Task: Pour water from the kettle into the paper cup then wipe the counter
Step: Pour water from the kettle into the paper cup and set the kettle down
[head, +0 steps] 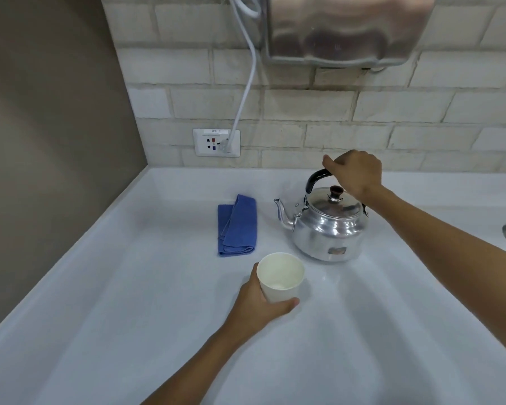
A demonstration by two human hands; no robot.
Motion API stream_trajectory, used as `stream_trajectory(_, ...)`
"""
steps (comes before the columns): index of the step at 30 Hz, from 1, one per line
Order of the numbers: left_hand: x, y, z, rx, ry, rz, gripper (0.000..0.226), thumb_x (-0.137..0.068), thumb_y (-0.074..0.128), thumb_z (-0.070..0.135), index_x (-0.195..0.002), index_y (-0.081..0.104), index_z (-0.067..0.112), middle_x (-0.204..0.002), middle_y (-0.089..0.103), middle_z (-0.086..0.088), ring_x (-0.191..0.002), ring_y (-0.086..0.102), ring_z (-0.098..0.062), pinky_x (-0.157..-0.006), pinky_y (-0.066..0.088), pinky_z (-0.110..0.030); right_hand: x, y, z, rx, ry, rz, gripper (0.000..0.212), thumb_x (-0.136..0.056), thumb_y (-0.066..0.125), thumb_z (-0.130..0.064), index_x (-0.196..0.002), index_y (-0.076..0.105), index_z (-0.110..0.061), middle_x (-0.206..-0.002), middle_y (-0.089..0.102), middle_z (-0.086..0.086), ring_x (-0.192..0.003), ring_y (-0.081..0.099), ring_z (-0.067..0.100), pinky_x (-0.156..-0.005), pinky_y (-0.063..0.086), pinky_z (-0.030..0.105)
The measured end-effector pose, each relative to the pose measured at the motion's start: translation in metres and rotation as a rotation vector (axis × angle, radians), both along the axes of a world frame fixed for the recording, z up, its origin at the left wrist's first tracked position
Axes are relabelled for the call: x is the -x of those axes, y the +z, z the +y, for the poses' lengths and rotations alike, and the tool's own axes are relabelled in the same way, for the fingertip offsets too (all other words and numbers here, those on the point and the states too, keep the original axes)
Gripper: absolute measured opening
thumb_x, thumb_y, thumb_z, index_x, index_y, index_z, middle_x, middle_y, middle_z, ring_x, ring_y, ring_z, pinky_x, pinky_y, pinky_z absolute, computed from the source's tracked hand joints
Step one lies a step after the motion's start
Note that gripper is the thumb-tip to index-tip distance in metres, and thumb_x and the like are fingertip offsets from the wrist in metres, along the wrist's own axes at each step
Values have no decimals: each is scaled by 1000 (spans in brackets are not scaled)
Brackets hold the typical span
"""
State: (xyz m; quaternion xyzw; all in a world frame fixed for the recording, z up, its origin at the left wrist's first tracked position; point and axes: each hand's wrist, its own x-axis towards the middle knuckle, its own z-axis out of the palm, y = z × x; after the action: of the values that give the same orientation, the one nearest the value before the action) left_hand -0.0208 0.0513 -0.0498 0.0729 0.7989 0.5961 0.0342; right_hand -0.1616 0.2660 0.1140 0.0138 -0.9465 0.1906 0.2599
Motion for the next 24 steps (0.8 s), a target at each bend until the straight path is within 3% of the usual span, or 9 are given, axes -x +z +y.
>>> stream_trajectory(6,0,-1,0,7,16,5,64,-53,83,44,-103,44,44,-105,56,22,-98,53,7,-68,40,3,-41,23,7,-108,40,75,54,-84,47,-36,-39,25,-17,-36,21,0,-39,23,17,-46,23,26)
stream_trajectory(9,0,-1,0,10,20,18,68,-53,83,45,-108,43,41,-103,57,24,-97,53,8,-67,40,4,-59,31,10,-150,52,97,51,-85,50,-34,-39,48,-11,-34,25,2,-39,28,17,-49,25,21)
stream_trajectory(13,0,-1,0,26,24,33,63,-52,82,48,-101,43,48,-100,57,26,-94,53,11,-65,40,3,-82,40,5,-223,89,132,47,-84,52,-33,-48,62,-5,-33,29,3,-42,30,21,-48,26,23)
stream_trajectory(19,-1,0,0,20,22,45,66,-54,83,44,-106,43,45,-99,56,27,-93,53,10,-65,41,2,-105,50,-8,-362,113,178,49,-76,40,-38,-38,38,-7,-30,21,0,-37,19,18,-43,16,22)
stream_trajectory(24,0,1,1,23,17,56,64,-55,83,42,-105,44,44,-97,57,26,-90,53,13,-65,42,1,-109,52,-15,-454,154,228,52,-77,40,-39,-47,58,0,-37,49,19,-40,30,23,-44,17,21)
